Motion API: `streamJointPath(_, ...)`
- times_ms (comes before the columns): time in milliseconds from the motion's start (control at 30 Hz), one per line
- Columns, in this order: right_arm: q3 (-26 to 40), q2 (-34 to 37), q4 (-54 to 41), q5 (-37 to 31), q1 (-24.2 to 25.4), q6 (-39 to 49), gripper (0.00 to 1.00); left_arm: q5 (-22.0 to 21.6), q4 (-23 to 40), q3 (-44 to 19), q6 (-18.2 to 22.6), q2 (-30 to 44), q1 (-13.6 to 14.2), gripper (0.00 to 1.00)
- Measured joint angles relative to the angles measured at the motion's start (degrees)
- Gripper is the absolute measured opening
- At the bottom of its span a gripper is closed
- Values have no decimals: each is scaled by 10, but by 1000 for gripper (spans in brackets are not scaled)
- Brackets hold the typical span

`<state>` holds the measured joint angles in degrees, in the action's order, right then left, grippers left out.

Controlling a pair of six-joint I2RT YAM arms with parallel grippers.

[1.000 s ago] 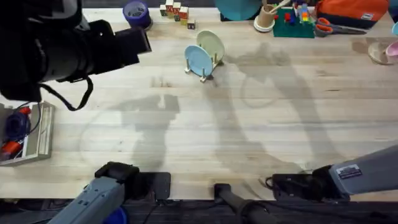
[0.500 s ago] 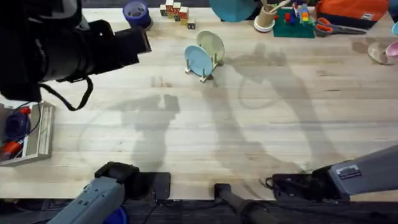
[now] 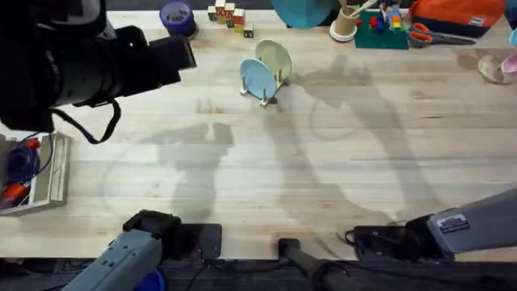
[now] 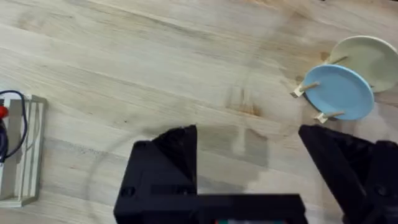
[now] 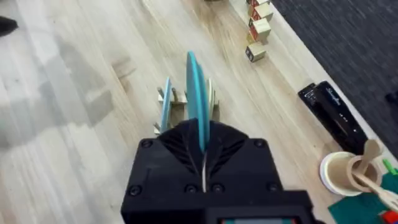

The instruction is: Pick up the plates from the table one by one and place each into a slot on the dish rack.

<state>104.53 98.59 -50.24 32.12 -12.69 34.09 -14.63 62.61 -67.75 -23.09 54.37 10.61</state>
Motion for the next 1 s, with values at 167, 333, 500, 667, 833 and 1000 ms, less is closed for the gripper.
streamJointPath(167,0,0,0,0,0,-36,32,0,0,0,0,0,0,993)
streamJointPath(333,0,0,0,-23,-13,-64,32,0,0,0,0,0,0,993)
streamJointPath(500,0,0,0,-79,-44,-75,32,0,0,0,0,0,0,993)
streamJointPath(667,0,0,5,-116,-68,-114,32,0,0,0,0,0,0,993)
streamJointPath(833,0,0,9,-154,-86,-143,32,0,0,0,0,0,0,994)
streamJointPath(1000,0,0,23,-165,-95,-151,32,0,0,0,0,0,0,994)
